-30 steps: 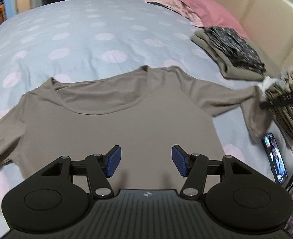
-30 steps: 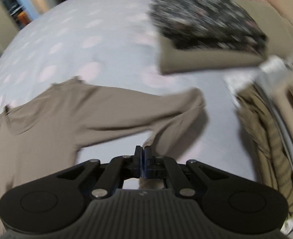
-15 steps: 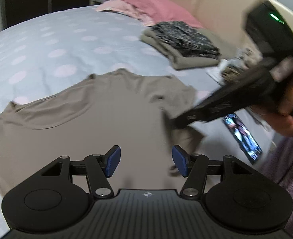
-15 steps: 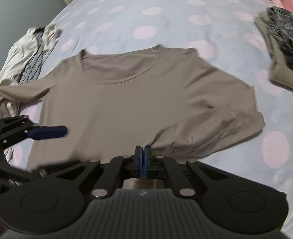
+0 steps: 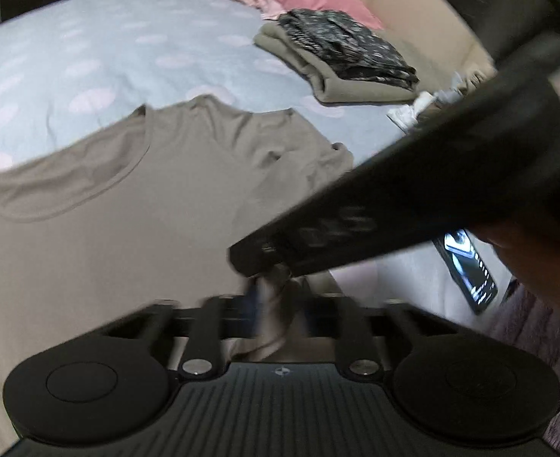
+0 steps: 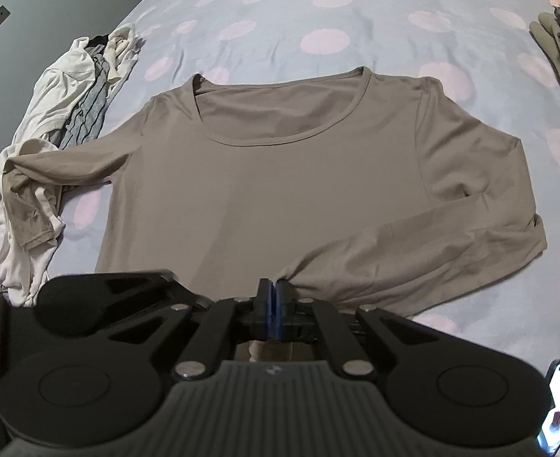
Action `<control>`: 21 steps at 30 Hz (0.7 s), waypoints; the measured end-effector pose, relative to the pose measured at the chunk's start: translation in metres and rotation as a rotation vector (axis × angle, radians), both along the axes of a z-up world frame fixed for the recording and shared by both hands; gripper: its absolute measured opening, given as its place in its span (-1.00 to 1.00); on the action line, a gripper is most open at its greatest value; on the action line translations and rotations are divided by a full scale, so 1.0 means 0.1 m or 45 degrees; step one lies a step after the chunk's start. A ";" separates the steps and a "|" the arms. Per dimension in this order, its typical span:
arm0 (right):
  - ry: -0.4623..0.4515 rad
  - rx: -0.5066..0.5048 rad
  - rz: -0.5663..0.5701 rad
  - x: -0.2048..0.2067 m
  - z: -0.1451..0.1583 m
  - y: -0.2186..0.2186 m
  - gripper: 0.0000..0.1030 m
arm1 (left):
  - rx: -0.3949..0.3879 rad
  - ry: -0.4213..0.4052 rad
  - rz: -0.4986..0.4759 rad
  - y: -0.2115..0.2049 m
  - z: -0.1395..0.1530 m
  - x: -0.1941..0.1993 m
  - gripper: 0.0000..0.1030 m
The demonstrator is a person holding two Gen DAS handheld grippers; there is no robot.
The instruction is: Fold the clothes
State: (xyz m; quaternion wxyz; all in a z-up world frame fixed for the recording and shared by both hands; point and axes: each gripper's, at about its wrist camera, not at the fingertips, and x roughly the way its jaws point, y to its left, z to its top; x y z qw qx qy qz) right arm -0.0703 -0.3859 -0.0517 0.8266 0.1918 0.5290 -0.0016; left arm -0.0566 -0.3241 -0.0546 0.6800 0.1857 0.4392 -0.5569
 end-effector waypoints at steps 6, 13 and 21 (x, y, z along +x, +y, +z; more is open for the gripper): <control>-0.122 -0.040 -0.164 -0.14 0.21 -0.40 -0.55 | -0.100 0.009 0.127 0.09 0.27 0.39 -0.93; -0.053 -0.243 -0.513 -0.35 0.14 -1.06 -0.49 | -0.233 -0.003 0.287 0.25 0.72 0.86 -0.93; -0.010 -0.278 -0.515 -0.35 -0.18 -1.20 -0.50 | -0.343 -0.045 0.486 0.54 1.11 1.35 -0.93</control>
